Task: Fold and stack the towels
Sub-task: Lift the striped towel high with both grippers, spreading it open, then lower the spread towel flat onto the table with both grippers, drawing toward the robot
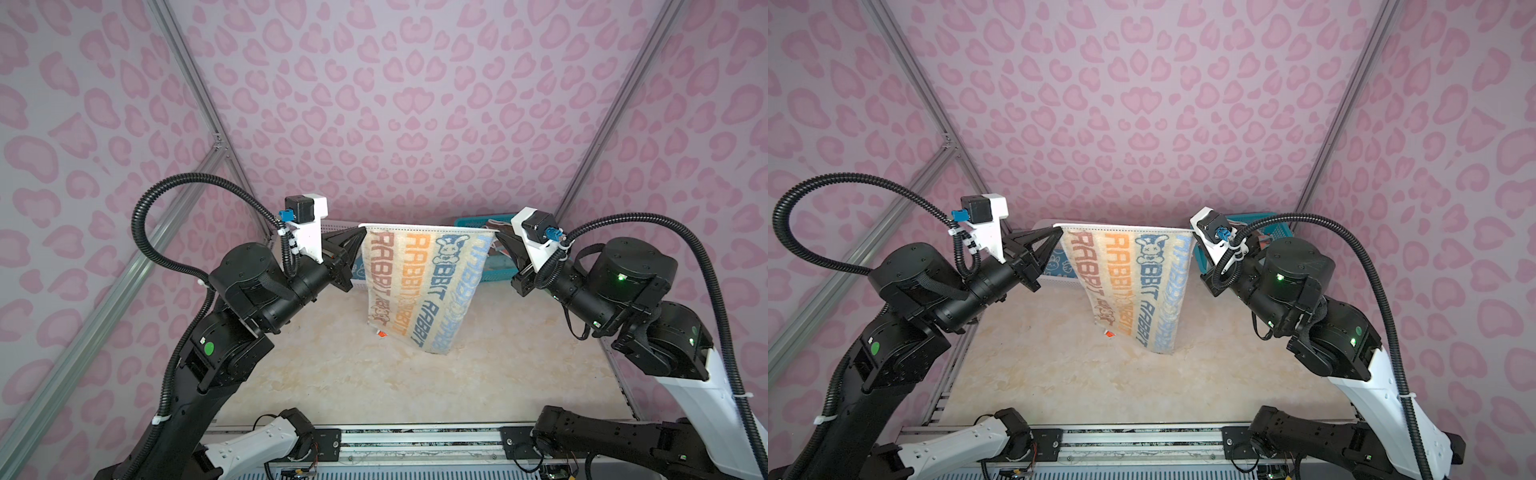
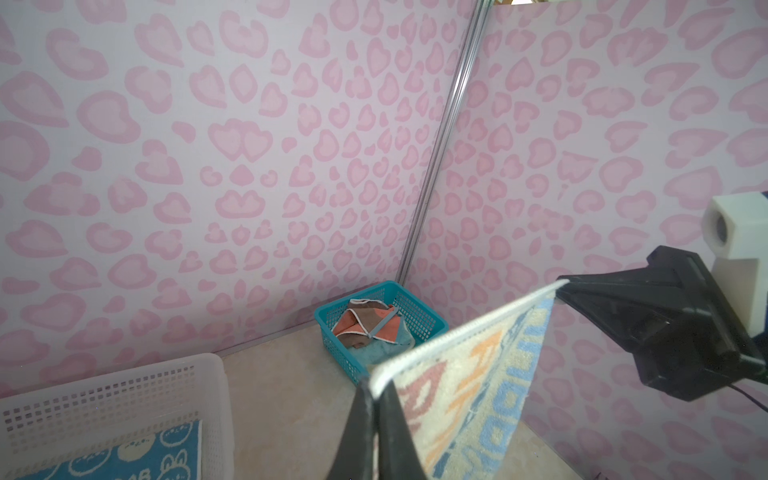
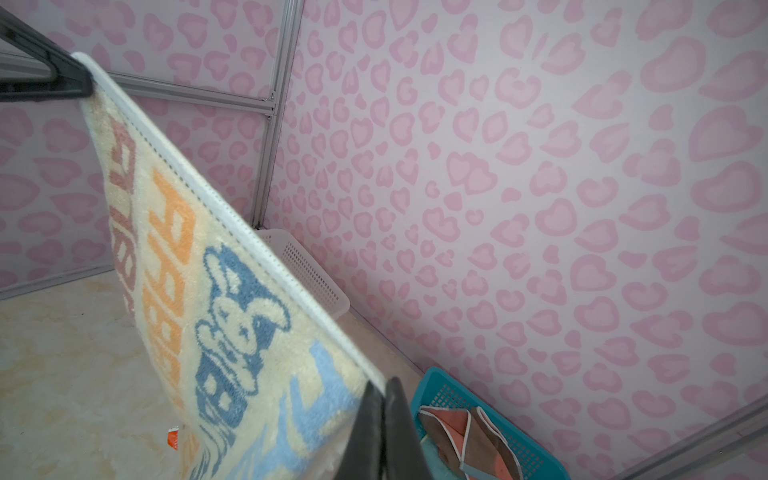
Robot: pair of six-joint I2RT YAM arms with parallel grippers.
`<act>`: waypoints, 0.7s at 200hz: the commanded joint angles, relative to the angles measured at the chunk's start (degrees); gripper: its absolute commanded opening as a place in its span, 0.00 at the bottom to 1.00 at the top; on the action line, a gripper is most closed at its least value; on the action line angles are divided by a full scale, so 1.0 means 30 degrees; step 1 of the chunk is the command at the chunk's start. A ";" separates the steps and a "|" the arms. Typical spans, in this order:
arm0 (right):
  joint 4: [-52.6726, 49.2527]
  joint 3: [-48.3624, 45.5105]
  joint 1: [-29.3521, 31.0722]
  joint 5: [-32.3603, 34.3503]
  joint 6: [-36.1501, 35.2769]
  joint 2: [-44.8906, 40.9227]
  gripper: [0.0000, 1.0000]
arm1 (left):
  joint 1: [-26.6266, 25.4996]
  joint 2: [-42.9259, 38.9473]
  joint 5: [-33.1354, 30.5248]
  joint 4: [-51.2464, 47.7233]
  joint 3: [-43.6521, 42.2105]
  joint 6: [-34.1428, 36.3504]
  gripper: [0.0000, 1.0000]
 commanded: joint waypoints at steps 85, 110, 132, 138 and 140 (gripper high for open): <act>0.0879 -0.4054 -0.7146 -0.1963 0.1501 0.2011 0.00 | 0.1145 0.6456 -0.5258 -0.0065 -0.0362 0.0672 0.03; 0.2976 -0.5567 -0.8907 -0.3131 0.1611 0.3545 0.00 | 0.1700 0.9066 -0.7055 0.0931 -0.0136 0.0904 0.03; 0.5138 -0.6659 -0.9900 -0.3963 0.1846 0.4992 0.00 | 0.2014 1.0917 -0.8600 0.2028 0.0059 0.1351 0.03; 0.5719 -0.6885 -1.0100 -0.4041 0.1888 0.5373 0.00 | 0.2087 1.1319 -0.8836 0.2369 0.0077 0.1520 0.03; 0.5878 -0.6957 -1.0141 -0.4043 0.1926 0.5493 0.00 | 0.2101 1.1450 -0.8929 0.2471 0.0077 0.1571 0.03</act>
